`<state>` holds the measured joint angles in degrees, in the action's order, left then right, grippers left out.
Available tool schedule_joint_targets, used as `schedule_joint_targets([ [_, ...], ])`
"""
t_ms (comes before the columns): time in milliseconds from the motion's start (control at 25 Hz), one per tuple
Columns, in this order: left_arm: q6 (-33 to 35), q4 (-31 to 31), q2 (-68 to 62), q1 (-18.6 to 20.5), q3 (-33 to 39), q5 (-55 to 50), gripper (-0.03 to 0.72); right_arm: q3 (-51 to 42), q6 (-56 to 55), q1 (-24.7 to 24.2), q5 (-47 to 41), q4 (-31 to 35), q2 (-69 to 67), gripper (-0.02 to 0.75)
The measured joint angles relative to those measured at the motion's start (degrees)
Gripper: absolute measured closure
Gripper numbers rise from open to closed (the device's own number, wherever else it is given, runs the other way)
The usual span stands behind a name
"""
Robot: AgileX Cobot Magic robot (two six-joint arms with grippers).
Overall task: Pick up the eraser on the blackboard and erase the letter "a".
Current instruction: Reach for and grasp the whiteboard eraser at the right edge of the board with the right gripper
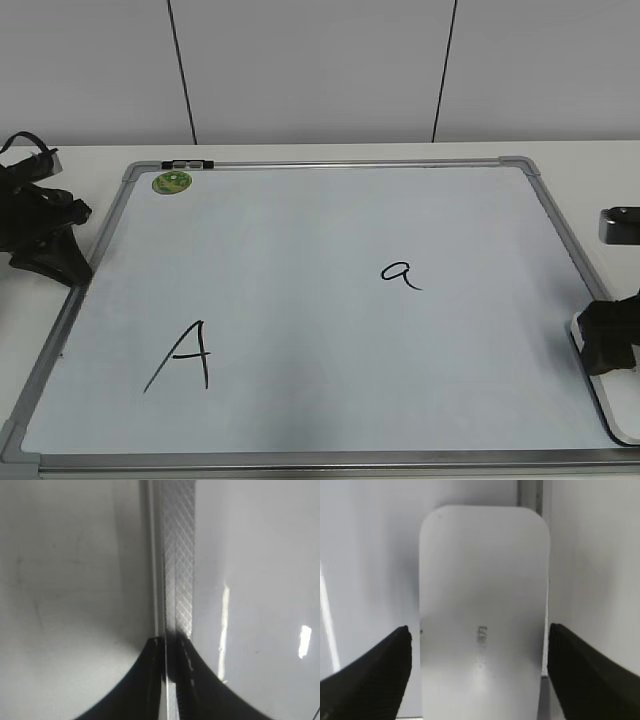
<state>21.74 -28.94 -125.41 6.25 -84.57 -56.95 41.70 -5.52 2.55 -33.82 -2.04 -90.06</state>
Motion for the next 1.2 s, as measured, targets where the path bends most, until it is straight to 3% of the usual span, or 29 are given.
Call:
schedule_joint_targets([
  [800,0.00,0.10,0.00,0.00,0.00,0.00,0.650,0.97,-0.89,0.00,0.33,-1.05,-4.83,0.111],
  [1040,0.00,0.20,0.00,0.00,0.00,0.00,0.650,1.11,-0.89,0.00,0.71,-1.14,-4.88,0.193],
  [1200,0.00,0.20,0.00,0.00,0.00,0.00,0.650,1.84,-0.96,0.00,0.21,-1.14,-5.11,0.198],
])
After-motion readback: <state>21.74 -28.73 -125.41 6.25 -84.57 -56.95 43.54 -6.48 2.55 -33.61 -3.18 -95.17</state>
